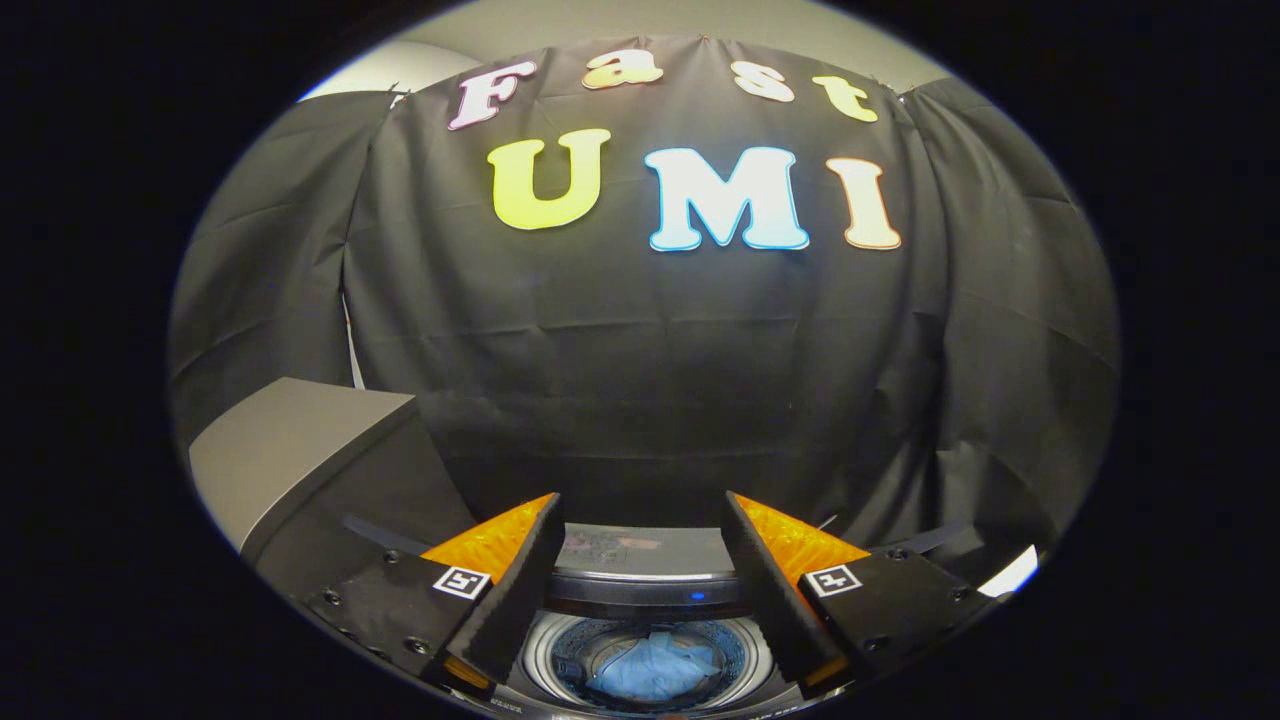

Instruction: Put the clothes into the washing machine and then close the washing machine lid.

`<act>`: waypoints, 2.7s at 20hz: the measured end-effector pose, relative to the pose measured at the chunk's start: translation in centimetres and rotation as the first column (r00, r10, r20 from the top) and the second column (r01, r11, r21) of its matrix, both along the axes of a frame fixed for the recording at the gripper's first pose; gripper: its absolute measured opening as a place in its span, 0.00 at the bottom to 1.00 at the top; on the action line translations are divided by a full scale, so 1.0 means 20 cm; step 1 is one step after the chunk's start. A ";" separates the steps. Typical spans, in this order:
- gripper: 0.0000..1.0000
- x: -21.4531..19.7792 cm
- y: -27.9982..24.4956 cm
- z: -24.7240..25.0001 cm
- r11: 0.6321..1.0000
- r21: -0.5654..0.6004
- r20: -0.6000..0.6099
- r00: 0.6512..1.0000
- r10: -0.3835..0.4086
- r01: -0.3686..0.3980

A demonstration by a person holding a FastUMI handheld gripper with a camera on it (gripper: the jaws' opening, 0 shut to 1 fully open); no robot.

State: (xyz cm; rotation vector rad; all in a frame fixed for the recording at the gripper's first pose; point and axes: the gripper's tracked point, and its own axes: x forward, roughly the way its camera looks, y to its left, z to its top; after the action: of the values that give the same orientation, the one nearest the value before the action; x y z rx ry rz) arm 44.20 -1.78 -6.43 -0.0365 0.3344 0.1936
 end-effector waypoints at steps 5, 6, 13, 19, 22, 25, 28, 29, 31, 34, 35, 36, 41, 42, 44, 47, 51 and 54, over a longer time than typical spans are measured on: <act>0.98 -0.11 -0.02 -0.08 1.000 0.007 -0.009 1.000 -0.002 0.002; 0.98 -0.14 -0.02 -0.10 1.000 0.004 -0.013 1.000 0.001 -0.001; 0.98 -0.43 -0.03 -0.34 1.000 -0.014 -0.045 0.999 -0.016 0.016; 0.98 -0.75 0.06 -0.40 0.999 -0.046 0.015 1.000 -0.006 0.006; 0.98 -0.95 0.08 -0.33 0.998 -0.069 0.112 0.994 -0.002 0.009; 0.98 -1.17 0.09 -0.35 0.998 -0.063 0.146 0.989 0.010 -0.001; 0.98 -1.42 0.08 -0.31 1.000 -0.019 0.188 0.982 -0.007 0.011; 0.98 -1.49 0.08 -0.30 1.000 -0.012 0.199 0.980 -0.012 0.014; 0.98 -1.64 0.05 -0.28 1.000 -0.009 0.214 0.977 -0.025 0.027; 0.98 -1.89 0.02 -0.22 0.999 -0.011 0.245 0.969 -0.038 0.042; 0.98 -1.95 0.01 -0.21 0.999 -0.017 0.253 0.967 -0.036 0.042; 0.98 -2.02 0.00 -0.21 0.999 -0.029 0.257 0.966 -0.037 0.046; 0.98 -2.21 -0.04 -0.22 0.994 -0.012 0.258 0.961 -0.099 0.106; 0.98 -2.22 -0.05 -0.21 0.992 -0.004 0.263 0.958 -0.119 0.124; 0.98 -2.23 -0.06 -0.22 0.990 0.016 0.260 0.956 -0.137 0.137; 0.98 -2.23 -0.06 -0.23 0.989 0.006 0.260 0.955 -0.144 0.148; 0.98 -2.23 -0.07 -0.21 0.988 0.004 0.268 0.952 -0.147 0.151; 0.98 -2.23 -0.09 -0.20 0.988 0.009 0.271 0.950 -0.152 0.156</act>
State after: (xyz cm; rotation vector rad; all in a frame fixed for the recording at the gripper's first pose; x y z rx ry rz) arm -0.48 -3.49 -10.45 -0.0489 0.0639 0.0296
